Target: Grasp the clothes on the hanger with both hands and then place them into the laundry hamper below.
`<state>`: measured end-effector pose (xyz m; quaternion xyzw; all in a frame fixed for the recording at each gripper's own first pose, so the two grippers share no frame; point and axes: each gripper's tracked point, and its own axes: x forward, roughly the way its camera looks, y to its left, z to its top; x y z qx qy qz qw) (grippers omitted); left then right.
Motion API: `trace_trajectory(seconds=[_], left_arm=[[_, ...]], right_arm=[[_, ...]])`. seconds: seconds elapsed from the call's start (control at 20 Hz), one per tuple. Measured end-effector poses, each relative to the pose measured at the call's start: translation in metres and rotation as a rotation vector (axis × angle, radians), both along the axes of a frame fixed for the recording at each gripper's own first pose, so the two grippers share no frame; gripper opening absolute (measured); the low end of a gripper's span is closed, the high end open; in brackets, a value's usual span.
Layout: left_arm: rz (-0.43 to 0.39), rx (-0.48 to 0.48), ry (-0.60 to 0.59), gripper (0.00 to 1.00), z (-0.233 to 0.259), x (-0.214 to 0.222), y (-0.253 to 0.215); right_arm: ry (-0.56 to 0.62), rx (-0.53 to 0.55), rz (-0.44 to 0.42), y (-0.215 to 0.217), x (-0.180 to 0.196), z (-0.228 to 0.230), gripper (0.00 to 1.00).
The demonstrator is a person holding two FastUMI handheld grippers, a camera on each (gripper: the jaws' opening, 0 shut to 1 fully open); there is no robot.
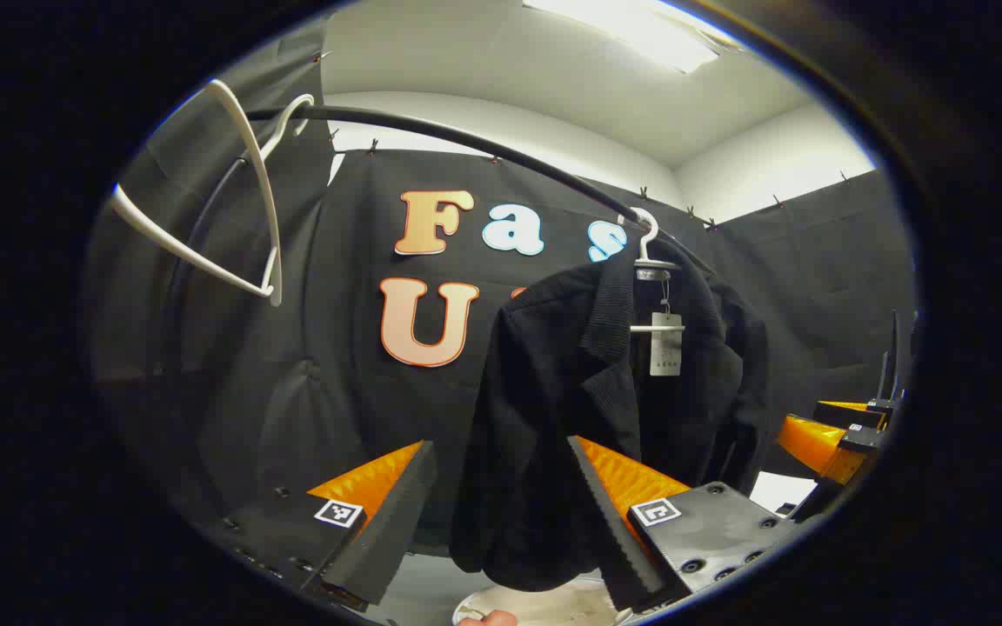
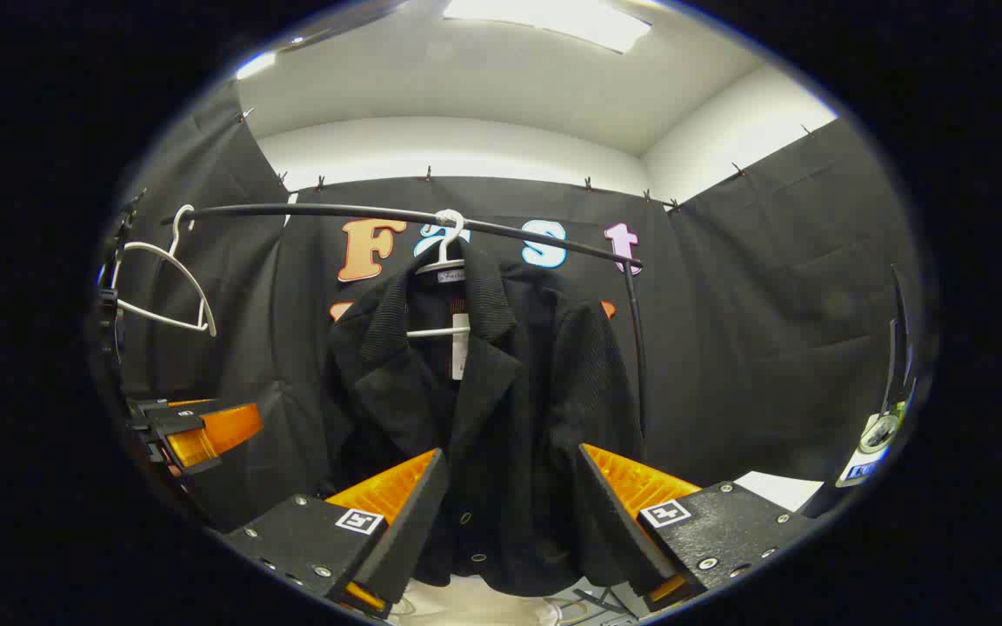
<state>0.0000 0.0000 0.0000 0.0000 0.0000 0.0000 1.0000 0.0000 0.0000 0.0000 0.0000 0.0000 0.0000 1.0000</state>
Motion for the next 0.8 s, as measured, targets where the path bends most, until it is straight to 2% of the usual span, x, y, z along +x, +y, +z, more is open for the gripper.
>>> trace_trajectory(seconds=[0.05,0.15,0.2,0.3,0.35,0.45,0.6,0.65,0.8], left_arm=[[-0.005,-0.006,0.003,0.96,-0.002,-0.001,0.003],[0.005,-0.012,0.01,0.96,-0.007,-0.004,0.011],[0.014,-0.019,0.019,1.0,-0.01,-0.006,0.013],[0.012,-0.041,0.034,1.0,-0.017,-0.01,0.014],[0.005,-0.049,0.034,0.96,-0.018,-0.014,0.013],[0.006,-0.04,0.036,1.0,-0.019,-0.018,0.017],[0.006,-0.032,0.017,1.0,-0.015,-0.022,0.021],[0.006,-0.03,0.015,0.96,-0.015,-0.023,0.022],[0.008,-0.025,0.006,0.96,-0.012,-0.026,0.022]], right_arm=[[0.0,-0.005,0.012,0.011,-0.004,0.0,0.92],[-0.01,-0.014,0.031,0.03,-0.011,0.001,0.92],[0.015,-0.011,0.038,0.035,-0.013,-0.004,0.92],[0.037,0.0,0.045,0.044,-0.018,-0.014,0.92],[0.049,0.01,0.028,0.042,-0.018,-0.021,0.92],[0.085,0.047,0.006,0.037,-0.017,-0.033,0.92],[0.091,0.1,-0.031,0.027,-0.015,-0.039,0.92],[0.087,0.096,-0.045,0.022,-0.013,-0.039,0.92],[0.066,0.033,-0.069,0.016,-0.003,-0.035,0.92]])
